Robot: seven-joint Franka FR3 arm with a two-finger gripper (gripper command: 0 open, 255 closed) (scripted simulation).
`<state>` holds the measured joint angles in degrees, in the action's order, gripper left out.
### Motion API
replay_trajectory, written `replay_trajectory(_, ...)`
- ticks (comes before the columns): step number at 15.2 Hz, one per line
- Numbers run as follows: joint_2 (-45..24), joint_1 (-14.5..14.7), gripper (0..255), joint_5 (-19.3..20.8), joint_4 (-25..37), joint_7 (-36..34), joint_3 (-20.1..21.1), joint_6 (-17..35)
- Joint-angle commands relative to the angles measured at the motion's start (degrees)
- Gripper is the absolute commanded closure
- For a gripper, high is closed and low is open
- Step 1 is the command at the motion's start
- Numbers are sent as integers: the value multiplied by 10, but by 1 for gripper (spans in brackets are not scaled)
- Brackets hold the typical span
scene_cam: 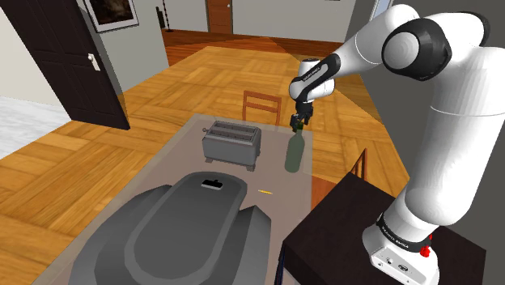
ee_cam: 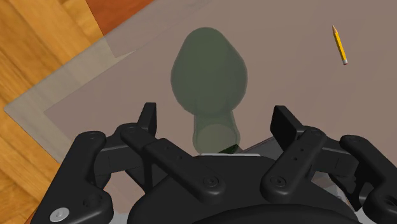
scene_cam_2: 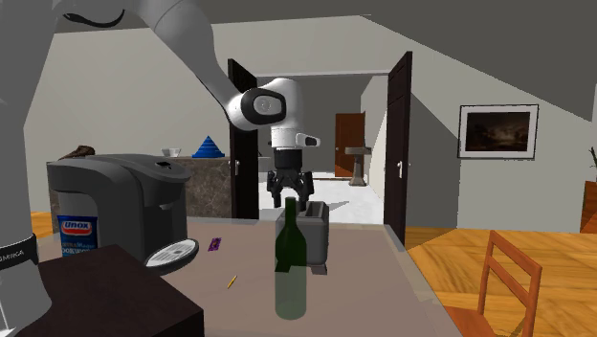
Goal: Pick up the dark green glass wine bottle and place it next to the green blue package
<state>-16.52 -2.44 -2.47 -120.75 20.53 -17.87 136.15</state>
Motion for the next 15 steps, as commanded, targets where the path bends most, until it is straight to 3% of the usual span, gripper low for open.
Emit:
replay_trajectory(1, 0, 0, 0, 0, 0, 0, 0, 0)
replay_trajectory(2, 0, 0, 255, 0, 0, 0, 0, 0)
replay_trajectory(11, 0, 0, 255, 0, 0, 0, 0, 0)
replay_trajectory(15, 21, 3, 255, 9, 7, -5, -3, -27)
